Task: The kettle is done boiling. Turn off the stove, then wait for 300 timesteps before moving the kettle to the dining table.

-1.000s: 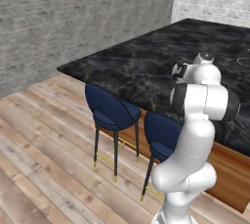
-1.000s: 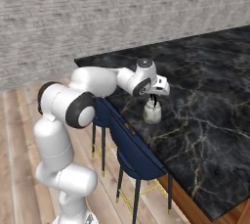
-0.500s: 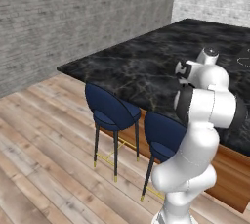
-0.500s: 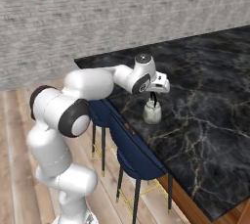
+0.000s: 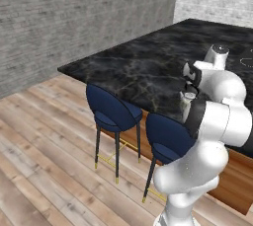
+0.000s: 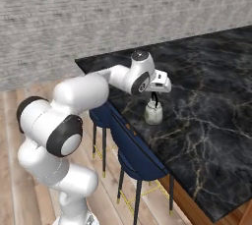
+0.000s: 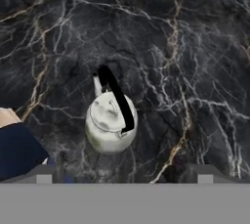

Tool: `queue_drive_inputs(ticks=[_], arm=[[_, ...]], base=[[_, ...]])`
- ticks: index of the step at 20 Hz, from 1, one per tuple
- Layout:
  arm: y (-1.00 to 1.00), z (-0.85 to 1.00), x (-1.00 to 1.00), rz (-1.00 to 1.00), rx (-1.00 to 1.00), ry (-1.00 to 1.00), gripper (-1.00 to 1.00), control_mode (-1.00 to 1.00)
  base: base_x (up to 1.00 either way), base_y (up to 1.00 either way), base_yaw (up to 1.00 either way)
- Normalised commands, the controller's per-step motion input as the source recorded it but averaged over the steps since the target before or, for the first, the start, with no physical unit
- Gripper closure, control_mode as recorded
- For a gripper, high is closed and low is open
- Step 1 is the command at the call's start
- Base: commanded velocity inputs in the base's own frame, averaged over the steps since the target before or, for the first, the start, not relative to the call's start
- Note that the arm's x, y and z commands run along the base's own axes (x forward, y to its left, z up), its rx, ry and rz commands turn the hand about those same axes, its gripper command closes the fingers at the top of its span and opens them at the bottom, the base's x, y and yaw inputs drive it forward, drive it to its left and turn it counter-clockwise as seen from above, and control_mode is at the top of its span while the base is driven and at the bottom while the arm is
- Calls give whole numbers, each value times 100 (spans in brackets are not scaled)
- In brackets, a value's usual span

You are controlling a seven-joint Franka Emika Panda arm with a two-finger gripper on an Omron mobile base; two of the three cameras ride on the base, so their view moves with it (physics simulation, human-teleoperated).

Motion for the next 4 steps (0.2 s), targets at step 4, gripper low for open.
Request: queue_drive_inputs(ticks=[4], arm=[[2, 26, -52, -2, -3, 0, -100, -100]], base=[[0, 0, 0]])
